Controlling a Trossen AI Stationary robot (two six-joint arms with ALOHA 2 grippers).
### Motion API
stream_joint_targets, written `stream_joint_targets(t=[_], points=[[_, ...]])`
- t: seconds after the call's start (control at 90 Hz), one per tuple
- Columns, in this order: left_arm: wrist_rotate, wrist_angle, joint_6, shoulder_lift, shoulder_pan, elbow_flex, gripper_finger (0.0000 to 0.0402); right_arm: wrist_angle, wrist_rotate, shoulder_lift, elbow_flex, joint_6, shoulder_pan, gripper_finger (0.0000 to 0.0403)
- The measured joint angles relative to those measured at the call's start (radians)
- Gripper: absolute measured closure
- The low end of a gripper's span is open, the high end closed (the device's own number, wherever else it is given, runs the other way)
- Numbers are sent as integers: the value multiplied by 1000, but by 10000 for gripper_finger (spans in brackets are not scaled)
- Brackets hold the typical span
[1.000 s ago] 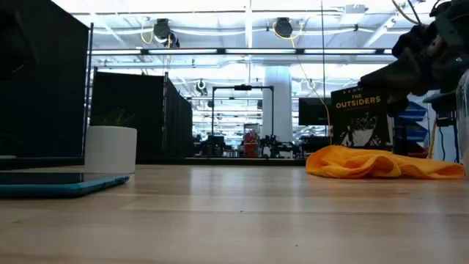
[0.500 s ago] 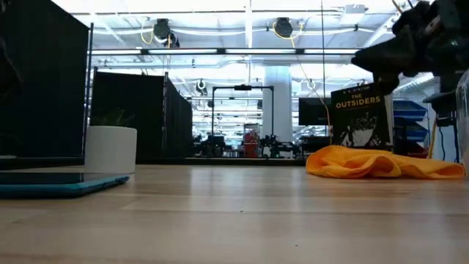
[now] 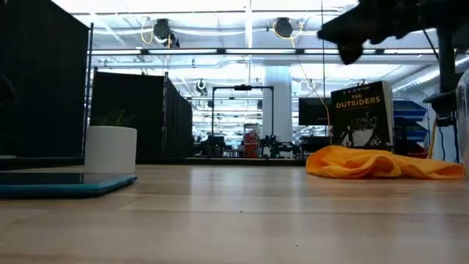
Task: Apply microfiber cloth
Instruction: Spray the blue tablet with the transparent spray bottle
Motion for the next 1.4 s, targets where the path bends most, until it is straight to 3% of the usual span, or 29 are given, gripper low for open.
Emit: stream_joint_targets(t=[0.211, 0.411, 0.789, 1.056, 1.4], points=[[-18, 23, 25, 36, 0, 3, 240, -13, 52, 337, 231, -39, 107, 339], [-53, 40, 74, 39, 0, 1, 240, -19, 73, 595, 438, -53, 123, 339], [-73, 41, 107, 41, 0, -1, 240, 17, 73, 1019, 625, 1, 171, 339], [-128, 42, 109, 41, 1, -3, 240, 148, 80, 1219, 723, 1, 206, 339], [-173, 52, 115, 42, 0, -5, 240, 154, 148, 1282, 807, 4, 209, 339]])
